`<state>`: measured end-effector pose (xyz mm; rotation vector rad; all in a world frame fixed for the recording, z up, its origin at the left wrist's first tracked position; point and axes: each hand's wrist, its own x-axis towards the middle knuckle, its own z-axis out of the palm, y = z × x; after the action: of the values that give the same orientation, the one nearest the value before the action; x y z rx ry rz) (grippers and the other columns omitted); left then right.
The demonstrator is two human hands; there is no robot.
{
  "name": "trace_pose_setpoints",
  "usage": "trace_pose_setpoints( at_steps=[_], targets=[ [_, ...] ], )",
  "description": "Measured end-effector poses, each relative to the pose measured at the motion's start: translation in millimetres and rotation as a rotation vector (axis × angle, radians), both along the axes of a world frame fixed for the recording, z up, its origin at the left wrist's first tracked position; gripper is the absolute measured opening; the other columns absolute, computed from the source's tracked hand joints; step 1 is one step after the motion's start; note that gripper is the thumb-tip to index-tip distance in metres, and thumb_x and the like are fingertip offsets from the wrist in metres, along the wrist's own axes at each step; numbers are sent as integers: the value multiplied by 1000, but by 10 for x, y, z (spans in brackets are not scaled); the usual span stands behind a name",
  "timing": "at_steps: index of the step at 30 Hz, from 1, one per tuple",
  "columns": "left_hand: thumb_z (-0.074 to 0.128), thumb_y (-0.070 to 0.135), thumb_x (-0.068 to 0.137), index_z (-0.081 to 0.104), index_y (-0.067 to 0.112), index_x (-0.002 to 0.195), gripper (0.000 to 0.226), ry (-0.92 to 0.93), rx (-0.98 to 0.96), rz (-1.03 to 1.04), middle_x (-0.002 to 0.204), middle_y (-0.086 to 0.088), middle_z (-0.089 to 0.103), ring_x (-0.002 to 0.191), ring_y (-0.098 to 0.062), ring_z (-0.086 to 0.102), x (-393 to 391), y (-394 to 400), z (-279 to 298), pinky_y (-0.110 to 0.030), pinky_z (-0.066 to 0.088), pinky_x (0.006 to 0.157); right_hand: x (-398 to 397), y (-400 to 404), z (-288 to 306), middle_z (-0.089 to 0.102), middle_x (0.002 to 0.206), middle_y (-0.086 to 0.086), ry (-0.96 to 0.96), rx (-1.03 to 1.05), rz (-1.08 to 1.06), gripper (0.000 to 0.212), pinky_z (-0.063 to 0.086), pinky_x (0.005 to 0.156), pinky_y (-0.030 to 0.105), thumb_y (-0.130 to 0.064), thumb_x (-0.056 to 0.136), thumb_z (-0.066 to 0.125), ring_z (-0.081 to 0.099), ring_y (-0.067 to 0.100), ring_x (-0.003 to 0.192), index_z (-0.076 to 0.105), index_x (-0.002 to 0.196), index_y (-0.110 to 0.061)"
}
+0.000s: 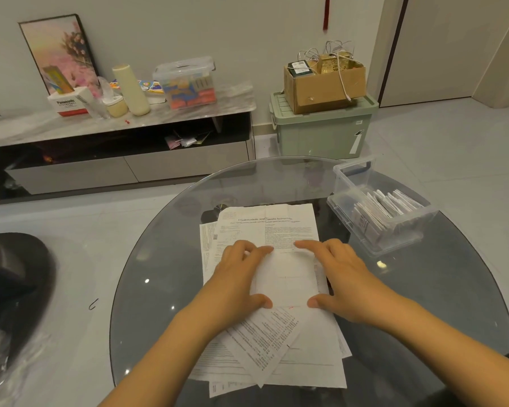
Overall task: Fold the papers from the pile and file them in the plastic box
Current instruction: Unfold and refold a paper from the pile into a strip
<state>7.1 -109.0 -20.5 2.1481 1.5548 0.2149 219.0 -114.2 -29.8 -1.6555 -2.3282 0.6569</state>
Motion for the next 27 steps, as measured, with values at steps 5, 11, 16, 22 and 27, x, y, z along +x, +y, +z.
trace_pose_setpoints(
  at_steps=[5, 11, 16, 22, 27],
  targets=[
    [62, 49, 83, 37, 38, 139, 62, 116, 5, -179, 136, 21, 29, 125, -9, 21, 0, -41, 28, -19, 19, 101, 10, -8, 11, 30, 136, -20, -74, 61, 190, 46, 14, 103, 23, -44, 88, 57, 19, 7, 127, 42, 132, -42],
    [52, 46, 90, 42, 33, 139, 52, 147, 112, -239, 140, 17, 35, 127, -4, 27, 0, -51, 18, -16, 18, 104, 7, 4, -11, 40, 132, -20, -102, 102, 211, 50, 16, 98, 18, -58, 83, 54, 27, 4, 125, 47, 129, -40],
    [46, 35, 95, 59, 26, 123, 32, 18, 129, -171, 129, 15, 53, 120, -2, 41, -6, -34, 46, -15, 30, 99, 10, 8, 29, 59, 116, -16, -25, 102, 157, 37, 33, 100, 25, -55, 83, 44, 47, 6, 111, 63, 109, -37],
    [47, 33, 95, 54, 29, 123, 28, -86, 152, -24, 118, 16, 56, 102, -2, 49, 55, 43, -20, -17, 38, 88, -31, 85, 4, 56, 88, -9, 109, 82, -24, 15, 45, 72, 25, -33, 92, 50, 48, 4, 77, 60, 102, -31],
    [56, 30, 93, 36, 28, 139, 50, -131, 131, 76, 123, 11, 45, 95, -1, 43, 76, 97, -116, -16, 38, 88, -41, 168, -63, 53, 84, -12, 204, 49, -164, 32, 49, 75, 26, -27, 87, 62, 50, 6, 79, 50, 116, -35]
  ],
)
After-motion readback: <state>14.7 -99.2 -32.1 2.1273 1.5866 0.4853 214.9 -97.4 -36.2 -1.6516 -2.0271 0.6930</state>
